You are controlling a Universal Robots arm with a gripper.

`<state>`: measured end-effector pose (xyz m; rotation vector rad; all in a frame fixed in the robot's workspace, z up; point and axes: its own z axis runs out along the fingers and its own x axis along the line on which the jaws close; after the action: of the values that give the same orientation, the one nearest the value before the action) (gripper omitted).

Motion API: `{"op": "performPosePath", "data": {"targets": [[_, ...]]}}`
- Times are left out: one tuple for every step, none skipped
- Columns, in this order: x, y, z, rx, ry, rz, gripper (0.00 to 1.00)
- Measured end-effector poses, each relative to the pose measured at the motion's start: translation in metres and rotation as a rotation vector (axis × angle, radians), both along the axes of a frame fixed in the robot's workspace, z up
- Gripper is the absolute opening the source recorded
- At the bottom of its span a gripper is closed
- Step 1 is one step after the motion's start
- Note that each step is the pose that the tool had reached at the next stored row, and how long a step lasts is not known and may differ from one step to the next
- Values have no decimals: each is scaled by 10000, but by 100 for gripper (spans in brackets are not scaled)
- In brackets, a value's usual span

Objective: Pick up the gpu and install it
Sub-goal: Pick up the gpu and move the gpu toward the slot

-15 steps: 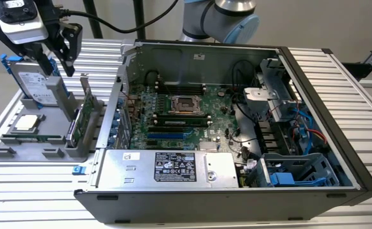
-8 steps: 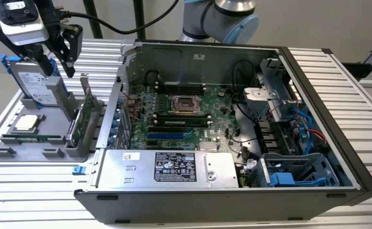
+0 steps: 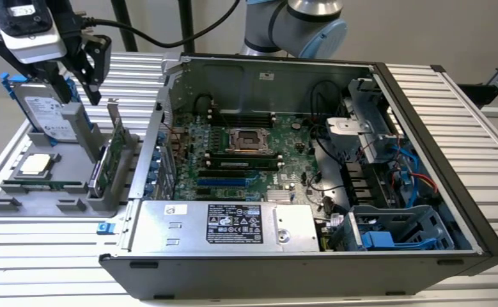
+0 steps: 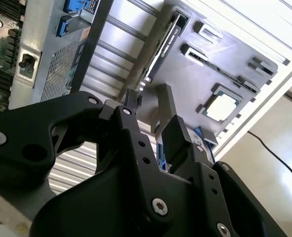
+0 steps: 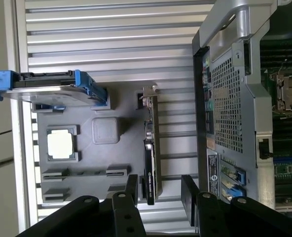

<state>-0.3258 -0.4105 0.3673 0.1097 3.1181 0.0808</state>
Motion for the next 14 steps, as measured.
{"op": "performPosePath", "data": {"targets": [[0,0,-3,0,0,0,100],[0,0,-7,1,-1,1,100],[0,0,-10,1,-2,0,100],[0,0,-13,0,-1,1,100],[0,0,-17,1,-1,0,100],[0,0,-20,0,0,0,100],[0,0,-23,0,-1,0,100],[0,0,-26,1,-1,0,100],[0,0,-29,0,0,0,100],[0,0,-32,0,0,0,100],[0,0,-35,0,0,0,100],[0,0,-39,0,-1,0,100],[0,0,-42,0,0,1,100],[0,0,-44,0,0,0,100]]}}
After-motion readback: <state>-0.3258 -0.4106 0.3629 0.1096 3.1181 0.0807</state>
